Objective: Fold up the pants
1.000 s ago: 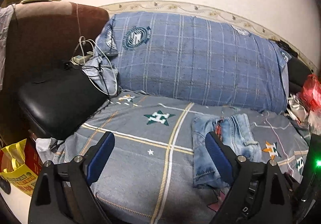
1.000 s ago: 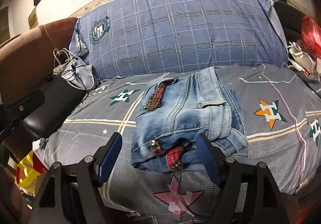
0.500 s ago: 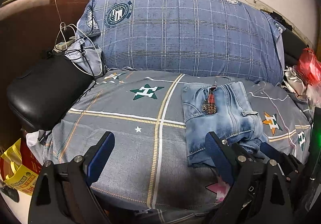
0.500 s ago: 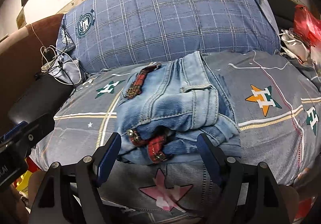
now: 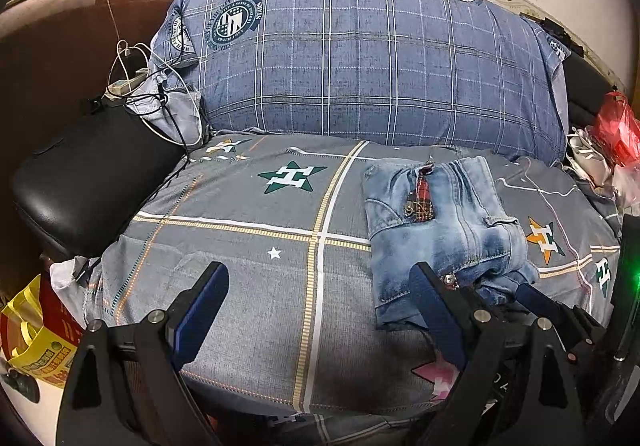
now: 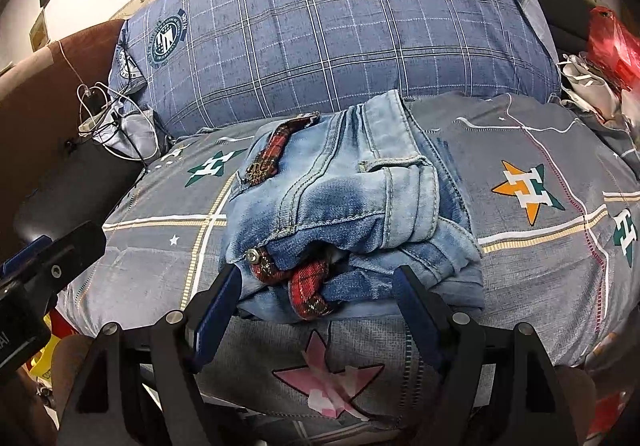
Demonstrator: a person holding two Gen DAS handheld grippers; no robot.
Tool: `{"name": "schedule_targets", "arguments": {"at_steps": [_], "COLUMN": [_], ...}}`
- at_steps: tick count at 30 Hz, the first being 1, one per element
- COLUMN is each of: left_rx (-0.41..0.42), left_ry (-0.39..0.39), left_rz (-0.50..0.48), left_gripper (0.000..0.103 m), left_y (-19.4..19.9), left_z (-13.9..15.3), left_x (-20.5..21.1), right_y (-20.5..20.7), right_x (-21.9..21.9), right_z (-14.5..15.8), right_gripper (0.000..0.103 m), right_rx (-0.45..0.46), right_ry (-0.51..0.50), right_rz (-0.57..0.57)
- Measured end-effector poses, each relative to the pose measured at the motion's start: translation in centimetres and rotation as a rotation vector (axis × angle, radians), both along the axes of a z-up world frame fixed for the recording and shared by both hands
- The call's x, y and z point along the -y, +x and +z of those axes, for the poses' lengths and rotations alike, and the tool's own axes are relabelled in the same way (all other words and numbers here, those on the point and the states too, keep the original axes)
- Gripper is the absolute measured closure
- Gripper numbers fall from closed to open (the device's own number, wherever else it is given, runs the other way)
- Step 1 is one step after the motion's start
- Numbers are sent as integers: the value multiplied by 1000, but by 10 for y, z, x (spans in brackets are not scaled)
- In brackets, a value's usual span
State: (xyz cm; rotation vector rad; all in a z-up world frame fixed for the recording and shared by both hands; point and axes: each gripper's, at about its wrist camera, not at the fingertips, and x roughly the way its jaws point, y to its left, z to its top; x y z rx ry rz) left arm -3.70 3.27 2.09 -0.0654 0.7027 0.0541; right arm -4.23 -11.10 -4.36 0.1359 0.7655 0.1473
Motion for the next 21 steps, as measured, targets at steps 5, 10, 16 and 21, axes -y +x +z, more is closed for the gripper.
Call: {"name": "schedule_targets", "arguments": {"at_steps": [5,10,16,21], "left_rx": [-16,-25,-39,-44], "left_ry": [-5,-5,-2,2], "left_rz": [1,-3,-7,-6], "left_gripper": [12,12,12,12], "left_y": [2,3,6,7], "left_z": [-4,-6,-10,-12], "left_x": [0,0,1,1], "right_y": [1,1,2,2], "right_x": [-1,-2,-3,-3], "right_z": [-1,-3,-5,-6], "right_gripper": [21,21,21,21], "right_rx": [-5,-13,-20,-21], "right_ry": [-2,-1,-3,-5], "right_rz": [1,2,2,1]}}
